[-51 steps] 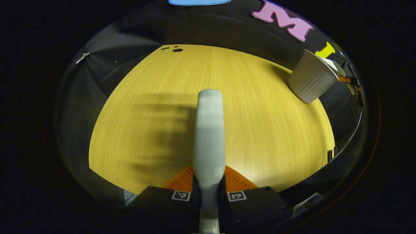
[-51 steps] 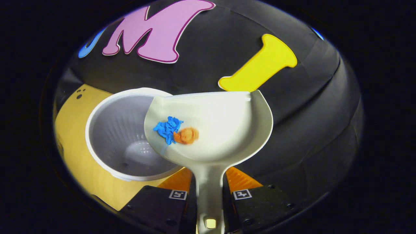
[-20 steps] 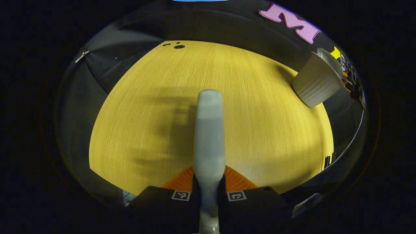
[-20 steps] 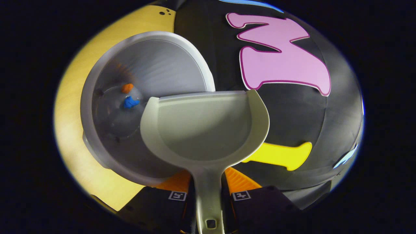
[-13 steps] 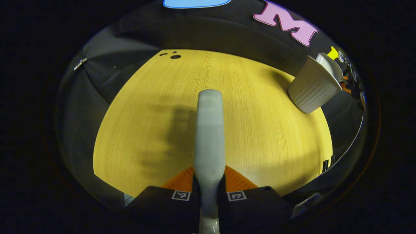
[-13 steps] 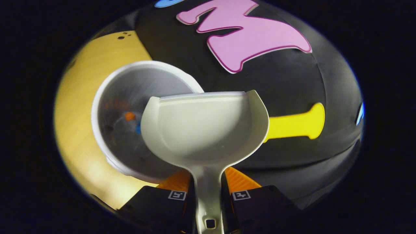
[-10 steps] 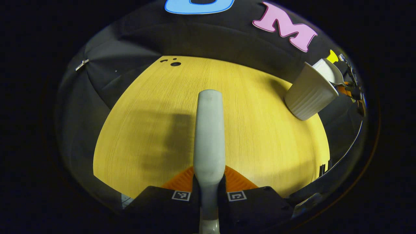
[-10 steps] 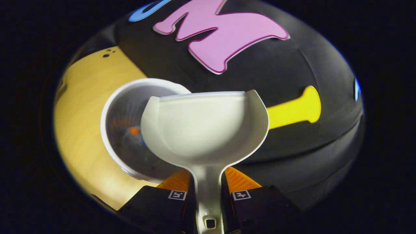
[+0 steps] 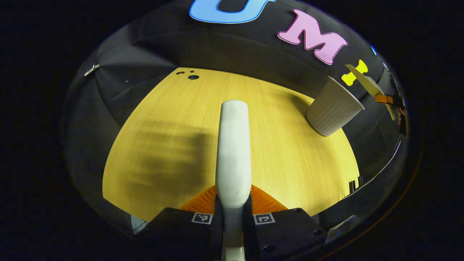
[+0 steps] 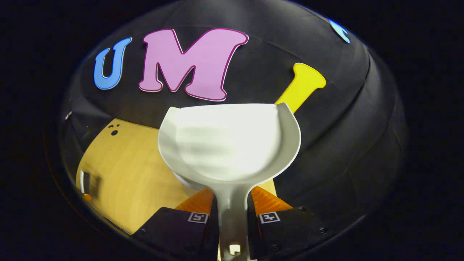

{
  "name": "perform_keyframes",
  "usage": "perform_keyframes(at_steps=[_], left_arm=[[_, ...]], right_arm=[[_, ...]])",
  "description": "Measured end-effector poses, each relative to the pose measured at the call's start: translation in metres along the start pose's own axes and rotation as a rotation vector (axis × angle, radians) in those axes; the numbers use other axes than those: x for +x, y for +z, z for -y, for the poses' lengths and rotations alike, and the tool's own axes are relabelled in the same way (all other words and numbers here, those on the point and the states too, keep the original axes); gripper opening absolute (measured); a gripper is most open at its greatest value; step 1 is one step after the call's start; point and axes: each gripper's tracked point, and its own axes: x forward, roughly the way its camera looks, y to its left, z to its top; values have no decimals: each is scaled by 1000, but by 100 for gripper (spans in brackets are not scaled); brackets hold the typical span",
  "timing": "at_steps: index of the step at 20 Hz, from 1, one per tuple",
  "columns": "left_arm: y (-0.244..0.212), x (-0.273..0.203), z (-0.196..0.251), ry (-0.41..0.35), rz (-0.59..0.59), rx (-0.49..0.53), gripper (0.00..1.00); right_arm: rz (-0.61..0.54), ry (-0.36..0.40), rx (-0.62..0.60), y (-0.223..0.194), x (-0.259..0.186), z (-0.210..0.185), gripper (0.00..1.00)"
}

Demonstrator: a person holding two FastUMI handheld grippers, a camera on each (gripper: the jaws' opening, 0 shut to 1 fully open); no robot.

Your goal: Pick up the small broom and dustpan from the desktop, sweep the trash into the dustpan with the broom, and then empty the trash into the garbage bin.

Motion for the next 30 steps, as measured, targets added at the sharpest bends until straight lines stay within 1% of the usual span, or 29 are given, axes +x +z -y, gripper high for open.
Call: perform_keyframes(at_steps=[1,2,3,5,6,8,10,13,14,16,18,19,22,25,27,28,29,30], left_arm=[[-3,-1,-6,5,11,27,27],[-6,-1,-14,17,22,48,27],[-11,-1,-20,16,27,49,27],[-21,-2,-28,-2,21,25,27],[-26,-3,-33,4,15,27,27],[-34,-4,-48,42,9,49,28],[-41,-2,-56,67,-10,41,27],[-44,2,-52,70,-20,14,27],[-43,2,-53,85,-21,17,28],[-42,5,-50,108,-24,5,27],[-45,20,-32,102,-48,-5,27],[-50,26,-26,102,-71,16,27],[-57,44,-10,132,-116,126,26],[-55,67,3,125,-138,162,27],[-51,81,12,126,-145,197,28],[-50,87,15,133,-149,209,29],[-48,91,17,135,-151,214,28],[-47,95,17,139,-154,219,28]], right_arm=[[23,8,27,-3,-4,-9,36],[41,24,53,-4,-14,-25,39],[49,54,83,-12,-27,-43,36],[40,138,158,-38,-63,-81,36],[22,180,187,-51,-76,-99,36],[-18,237,198,-77,-90,-125,36],[-52,278,186,-103,-101,-149,36],[-128,337,173,-153,-110,-181,36],[-159,361,176,-170,-111,-191,36],[-226,393,179,-205,-109,-205,36],[-287,398,169,-239,-102,-213,36],[-317,398,165,-255,-98,-216,36],[-384,383,179,-297,-79,-227,36],[-443,350,175,-335,-58,-232,36],[-466,326,173,-350,-43,-236,36],[-475,310,172,-352,-34,-241,36],[-475,300,172,-353,-27,-244,36],[-471,292,170,-352,-22,-245,36]])
